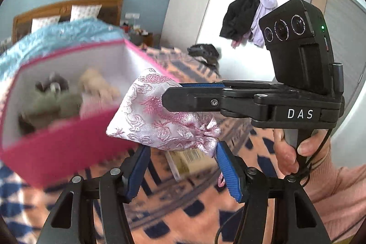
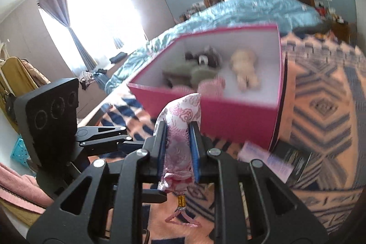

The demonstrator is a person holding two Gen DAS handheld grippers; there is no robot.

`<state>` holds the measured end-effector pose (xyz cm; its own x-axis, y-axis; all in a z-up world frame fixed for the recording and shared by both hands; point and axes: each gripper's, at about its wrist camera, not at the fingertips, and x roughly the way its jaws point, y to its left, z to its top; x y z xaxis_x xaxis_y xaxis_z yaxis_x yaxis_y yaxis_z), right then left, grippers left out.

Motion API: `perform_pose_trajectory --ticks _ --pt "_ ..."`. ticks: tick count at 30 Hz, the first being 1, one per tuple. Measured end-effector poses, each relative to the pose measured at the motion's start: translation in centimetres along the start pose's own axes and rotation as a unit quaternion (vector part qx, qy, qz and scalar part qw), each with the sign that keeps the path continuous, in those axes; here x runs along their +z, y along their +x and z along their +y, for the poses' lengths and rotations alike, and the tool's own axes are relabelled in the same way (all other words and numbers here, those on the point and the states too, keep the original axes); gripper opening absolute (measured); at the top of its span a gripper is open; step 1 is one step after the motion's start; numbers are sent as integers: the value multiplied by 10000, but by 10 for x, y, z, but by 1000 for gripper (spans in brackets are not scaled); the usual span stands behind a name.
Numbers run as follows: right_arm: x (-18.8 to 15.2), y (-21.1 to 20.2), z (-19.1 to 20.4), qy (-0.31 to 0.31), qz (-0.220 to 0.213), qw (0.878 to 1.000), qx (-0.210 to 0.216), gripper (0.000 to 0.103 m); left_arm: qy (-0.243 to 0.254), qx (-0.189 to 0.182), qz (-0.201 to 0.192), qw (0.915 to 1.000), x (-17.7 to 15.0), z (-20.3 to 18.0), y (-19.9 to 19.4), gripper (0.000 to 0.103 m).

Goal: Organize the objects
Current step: 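Carry the pink floral pouch over the pink box and open both grippers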

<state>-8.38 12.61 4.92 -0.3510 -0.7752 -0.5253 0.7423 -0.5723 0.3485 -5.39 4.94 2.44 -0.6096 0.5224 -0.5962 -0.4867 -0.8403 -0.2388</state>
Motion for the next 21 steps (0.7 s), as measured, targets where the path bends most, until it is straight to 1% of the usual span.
perform_pose_trajectory --ticks 3,6,7,10,12,15,17,21 --pt "23 -5 -1 -195 -174 9996 -59 22 143 162 -167 9996 21 -2 -1 61" --pt "46 -6 -1 -393 -331 9986 -100 21 236 324 -266 9988 50 4 3 60" --pt "56 -4 -2 -446 -370 9983 -101 22 249 396 -293 9985 55 6 -1 60" --pt "75 1 -6 -535 -455 9975 -126 21 208 548 -322 9978 74 19 4 60" --pt "90 7 -11 -599 -491 9968 -178 22 175 627 -327 9973 81 26 6 59" --pt "107 20 -17 -669 -453 9965 -231 21 128 797 -287 9963 91 36 10 59" --pt "115 28 -21 -687 -384 9965 -275 22 92 943 -242 9952 97 43 19 59" --pt "128 49 -36 -735 -254 9958 -482 22 -5 1099 -66 9939 109 56 40 58"
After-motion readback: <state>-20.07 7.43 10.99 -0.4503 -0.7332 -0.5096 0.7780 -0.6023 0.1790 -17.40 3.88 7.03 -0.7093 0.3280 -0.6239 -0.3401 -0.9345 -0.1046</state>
